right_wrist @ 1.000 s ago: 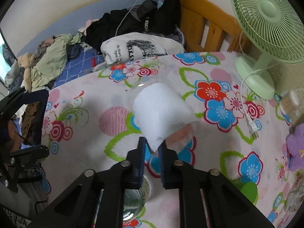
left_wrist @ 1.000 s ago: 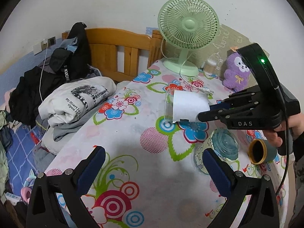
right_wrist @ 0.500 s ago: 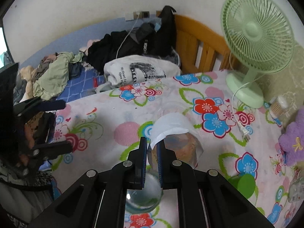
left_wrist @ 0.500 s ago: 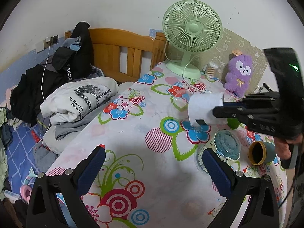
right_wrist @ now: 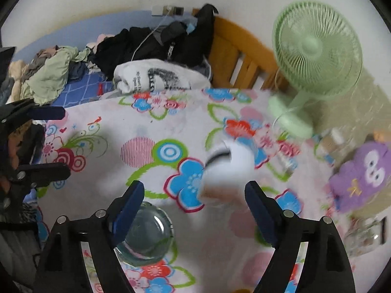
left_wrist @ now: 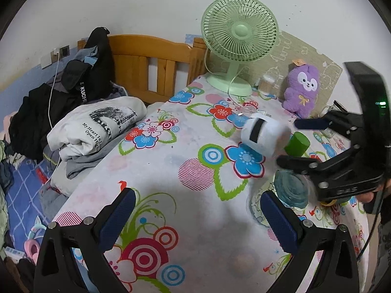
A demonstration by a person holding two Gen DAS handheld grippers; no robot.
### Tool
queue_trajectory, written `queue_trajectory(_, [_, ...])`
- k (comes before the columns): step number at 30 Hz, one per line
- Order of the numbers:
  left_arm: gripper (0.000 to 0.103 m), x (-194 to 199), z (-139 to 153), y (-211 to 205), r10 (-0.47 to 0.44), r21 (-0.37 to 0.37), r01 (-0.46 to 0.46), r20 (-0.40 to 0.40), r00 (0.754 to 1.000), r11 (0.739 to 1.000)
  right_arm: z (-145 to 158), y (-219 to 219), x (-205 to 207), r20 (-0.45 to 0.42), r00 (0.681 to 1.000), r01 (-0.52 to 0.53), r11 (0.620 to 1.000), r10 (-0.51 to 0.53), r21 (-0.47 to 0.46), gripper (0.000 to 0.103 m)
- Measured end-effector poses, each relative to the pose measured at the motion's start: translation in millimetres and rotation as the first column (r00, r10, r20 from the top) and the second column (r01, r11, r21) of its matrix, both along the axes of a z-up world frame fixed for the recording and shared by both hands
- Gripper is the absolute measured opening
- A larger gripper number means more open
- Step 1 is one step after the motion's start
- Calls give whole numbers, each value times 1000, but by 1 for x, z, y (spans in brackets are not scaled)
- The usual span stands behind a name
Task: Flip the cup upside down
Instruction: 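Lift the cup with the right gripper and rotate it rim-up, then carry the upright cup with the right gripper toward the left gripper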
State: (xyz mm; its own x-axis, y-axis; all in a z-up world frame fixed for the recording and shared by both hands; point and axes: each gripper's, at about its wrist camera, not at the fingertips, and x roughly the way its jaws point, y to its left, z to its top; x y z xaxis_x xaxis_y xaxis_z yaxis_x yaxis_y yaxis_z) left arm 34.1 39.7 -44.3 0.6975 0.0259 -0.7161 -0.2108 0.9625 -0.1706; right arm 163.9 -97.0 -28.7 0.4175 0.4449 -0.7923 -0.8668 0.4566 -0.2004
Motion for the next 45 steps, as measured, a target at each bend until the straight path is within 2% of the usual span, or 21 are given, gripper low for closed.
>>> queue_trajectory(2, [103,2,-2,3,6,-7,-6,-6,1000,1000,4,-3,7,6,1000,9,1000,-9,8,86])
queue_trajectory(5, [103,4,-4,7,10,-12,-10,-13,1000,1000,4,-6,30,-34,998,62,998,-61,21,87])
queue_trajectory(11, [103,7,-6,11,10,-10,-10,-22,1000,1000,-37,-2,95,-221,953,204,978,-207,-37,87])
queue_trajectory(13, [103,7,-6,11,12,-6,-12,-22,1000,1000,-48,2,101,-252,944,207,977,-214,-53,79])
queue_trajectory(14, [103,7,-6,12,14,-5,-14,-20,1000,1000,-51,3,102,-265,941,203,978,-211,-56,67])
queue_trajectory(16, [103,8,-7,14,18,-5,-18,-20,1000,1000,-54,4,103,-289,935,198,979,-205,-53,64])
queue_trajectory(18, [103,9,-8,16,21,-7,-21,-22,1000,1000,-51,4,101,-293,936,191,981,-194,-38,60])
queue_trajectory(24, [103,6,-4,14,9,-13,-9,-15,1000,1000,-21,-3,84,-253,947,214,976,-196,46,59])
queue_trajectory(29, [103,-7,7,5,-19,-24,19,17,1000,1000,11,-16,35,-156,965,226,970,-210,90,59])
queue_trajectory(33, [103,-19,15,-12,-74,-23,74,37,997,997,26,-33,-10,-96,964,258,961,-248,102,59])
queue_trajectory(35, [103,-27,17,-24,-109,-23,110,48,993,994,30,-46,-36,-84,953,299,948,-291,109,59])
queue_trajectory(38, [103,-39,18,-39,-156,-24,157,57,986,987,30,-65,-69,-114,920,387,915,-375,116,59])
queue_trajectory(45, [103,-66,9,-78,-264,-2,264,50,963,964,-5,-108,-127,-274,784,598,796,-557,94,59])
